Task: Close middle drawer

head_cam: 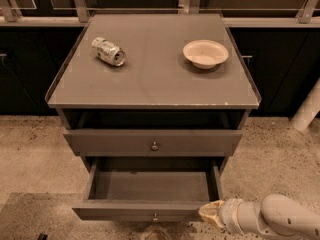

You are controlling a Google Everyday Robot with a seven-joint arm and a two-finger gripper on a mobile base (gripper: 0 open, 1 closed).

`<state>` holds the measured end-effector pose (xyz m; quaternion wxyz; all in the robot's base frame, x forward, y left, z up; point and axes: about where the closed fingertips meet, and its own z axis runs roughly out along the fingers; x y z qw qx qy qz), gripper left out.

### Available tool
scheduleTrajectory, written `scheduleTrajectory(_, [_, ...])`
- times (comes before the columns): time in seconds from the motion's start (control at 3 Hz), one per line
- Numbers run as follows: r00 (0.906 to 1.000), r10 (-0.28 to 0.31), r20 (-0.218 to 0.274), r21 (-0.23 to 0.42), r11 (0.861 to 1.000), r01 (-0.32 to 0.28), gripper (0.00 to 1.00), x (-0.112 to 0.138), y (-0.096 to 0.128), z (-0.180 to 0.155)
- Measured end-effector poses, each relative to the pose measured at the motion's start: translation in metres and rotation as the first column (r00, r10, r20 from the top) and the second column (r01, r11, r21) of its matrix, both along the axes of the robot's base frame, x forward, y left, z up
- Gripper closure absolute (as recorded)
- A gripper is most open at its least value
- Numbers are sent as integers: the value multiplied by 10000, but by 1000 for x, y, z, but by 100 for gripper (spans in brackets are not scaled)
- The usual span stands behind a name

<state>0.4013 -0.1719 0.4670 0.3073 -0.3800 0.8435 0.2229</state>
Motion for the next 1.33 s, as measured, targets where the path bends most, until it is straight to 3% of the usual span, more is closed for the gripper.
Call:
scheduleTrajectory(0.67, [9971, -203, -740, 820, 9963, 264, 100, -1, 20, -56])
scheduleTrajectory(1.0, [9983, -196, -551, 1312, 9910, 267, 100, 9, 29, -75])
scheduleTrajectory(1.33, [9985, -425, 357, 1698, 9848, 358, 100, 44, 35, -79])
